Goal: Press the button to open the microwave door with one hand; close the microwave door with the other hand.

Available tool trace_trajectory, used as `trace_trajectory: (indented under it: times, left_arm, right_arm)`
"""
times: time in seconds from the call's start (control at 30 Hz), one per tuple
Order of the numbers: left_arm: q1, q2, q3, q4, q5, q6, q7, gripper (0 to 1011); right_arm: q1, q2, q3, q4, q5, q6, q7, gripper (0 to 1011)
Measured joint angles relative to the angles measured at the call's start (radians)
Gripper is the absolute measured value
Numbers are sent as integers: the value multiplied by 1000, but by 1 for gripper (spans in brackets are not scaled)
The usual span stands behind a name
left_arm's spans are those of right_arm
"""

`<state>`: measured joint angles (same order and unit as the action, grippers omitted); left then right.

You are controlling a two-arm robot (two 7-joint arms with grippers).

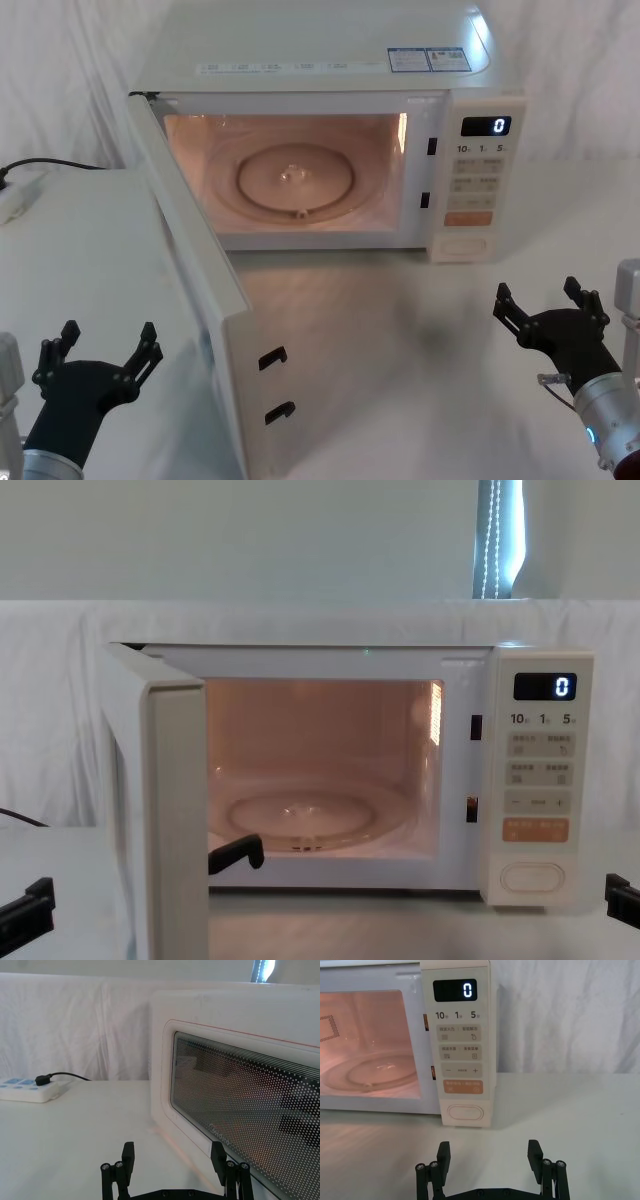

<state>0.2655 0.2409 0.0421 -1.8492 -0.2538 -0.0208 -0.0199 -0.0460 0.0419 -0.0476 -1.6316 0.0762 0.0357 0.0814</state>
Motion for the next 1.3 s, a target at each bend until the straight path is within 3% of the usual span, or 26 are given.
trace_trajectory:
  times: [1.3]
  left_arm:
    - [0,0,0,0,0,0,0,1001]
  right_arm:
    - [0,0,-1,-2,-1,1,1,1002]
